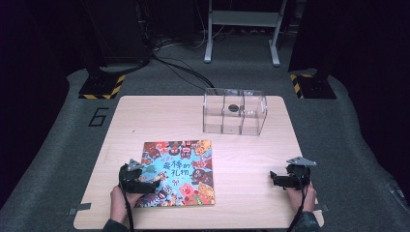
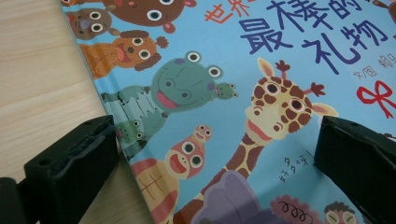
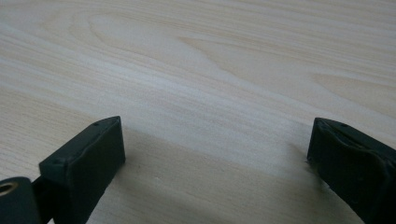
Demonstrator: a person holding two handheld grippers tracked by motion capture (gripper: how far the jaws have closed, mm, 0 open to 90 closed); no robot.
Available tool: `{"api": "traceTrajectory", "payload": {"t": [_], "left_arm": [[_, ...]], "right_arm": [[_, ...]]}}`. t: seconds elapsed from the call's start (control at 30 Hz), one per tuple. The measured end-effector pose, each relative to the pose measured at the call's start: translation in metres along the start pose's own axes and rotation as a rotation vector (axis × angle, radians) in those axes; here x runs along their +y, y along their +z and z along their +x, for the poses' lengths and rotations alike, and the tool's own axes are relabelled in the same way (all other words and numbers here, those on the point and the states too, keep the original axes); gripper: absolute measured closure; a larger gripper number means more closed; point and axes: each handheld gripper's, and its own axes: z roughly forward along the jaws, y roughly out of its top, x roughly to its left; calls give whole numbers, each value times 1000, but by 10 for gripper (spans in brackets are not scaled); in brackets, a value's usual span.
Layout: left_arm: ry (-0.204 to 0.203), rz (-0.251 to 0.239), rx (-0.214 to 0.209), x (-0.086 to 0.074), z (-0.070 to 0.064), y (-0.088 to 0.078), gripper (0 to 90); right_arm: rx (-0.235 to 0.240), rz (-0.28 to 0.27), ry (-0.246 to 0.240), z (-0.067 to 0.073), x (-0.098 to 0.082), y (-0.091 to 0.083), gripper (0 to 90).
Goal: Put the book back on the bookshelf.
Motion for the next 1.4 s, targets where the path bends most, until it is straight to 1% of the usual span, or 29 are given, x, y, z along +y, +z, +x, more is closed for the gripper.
{"api": "traceTrajectory", "payload": {"t": [0.03, 0.07, 0.1, 0.17, 0.2, 0.23, 0.27, 0.3, 0.33, 0.37, 0.47, 0.53, 0.57, 0.63, 0.7, 0.8, 0.83, 0.87, 0.93, 1.0, 1.03, 1.1, 1.13, 1.17, 1.2, 1.23, 1.3, 1.37, 1.4], "left_arm": [[-3, -7, -2, 1, -3, 2, 0], [7, 0, -8, 2, -5, 2, 0], [0, -17, -4, 3, -8, 5, 0], [19, -6, -13, 5, -10, 6, 0], [21, -12, -10, 5, -13, 7, 0], [20, -7, -21, 6, -15, 8, 0], [29, -16, -18, 8, -20, 11, 0], [42, 1, -27, 9, -22, 10, 0], [40, -15, -25, 10, -25, 13, 0], [40, -15, -25, 10, -25, 13, 0], [52, -13, -42, 14, -35, 17, 0], [55, -14, -41, 14, -37, 19, 0], [52, -18, -51, 15, -40, 20, 0], [65, -12, -51, 17, -43, 22, 0], [60, -18, -61, 18, -48, 24, 0], [86, -8, -65, 20, -52, 26, 0], [78, -16, -63, 21, -56, 27, 0], [83, -7, -75, 22, -58, 27, 0], [90, -14, -73, 24, -66, 31, 0], [95, -17, -76, 25, -69, 32, 0], [108, -7, -80, 26, -72, 33, 0], [109, -12, -85, 28, -81, 36, 0], [109, -12, -85, 28, -81, 36, 0], [108, -13, -97, 29, -83, 38, 0], [120, -11, -96, 30, -85, 38, 0], [132, -4, -99, 31, -86, 39, 0], [136, -6, -106, 31, -88, 39, 0], [133, -23, -93, 31, -82, 34, 0], [133, -23, -93, 31, -82, 34, 0]], "right_arm": [[0, 0, 0, 0, 0, 0, 34], [0, 0, 1, 0, 0, 0, 34], [0, 1, 0, 0, 0, 0, 34], [0, 0, 1, 0, 0, 0, 34], [0, -1, -3, 0, 0, 0, 34], [0, 0, 1, 0, 0, 0, 34], [1, -1, -7, -1, 0, 0, 34], [1, -2, -5, 0, 0, 0, 34], [1, -1, -2, 0, 0, 0, 34], [1, -2, -5, 0, 0, 0, 35], [1, -2, -6, 0, 0, 0, 35], [1, -1, -8, -1, 0, 0, 35], [1, -1, -8, -1, 0, 0, 35], [1, -1, -8, -1, 0, 0, 35], [1, -1, -8, -1, 0, 0, 35], [2, -2, -8, 0, 0, 0, 39], [2, -2, -8, 0, 0, 0, 39], [6, 5, -12, 0, 0, -1, 48], [8, -4, -10, 0, 0, -1, 59], [11, -7, -16, 0, 0, -1, 72], [13, -7, -19, 0, 0, -1, 75], [15, -10, -15, 0, 0, -1, 87], [17, -14, -17, 0, 0, -1, 102], [19, -15, -11, 1, 0, -2, 120], [20, -18, -22, 1, 0, -2, 144], [20, -18, -22, 1, 0, -2, 144], [25, -23, -29, 1, 0, -2, 148], [26, -19, -25, 1, 0, -2, 150], [26, -19, -25, 1, 0, -2, 150]]}}
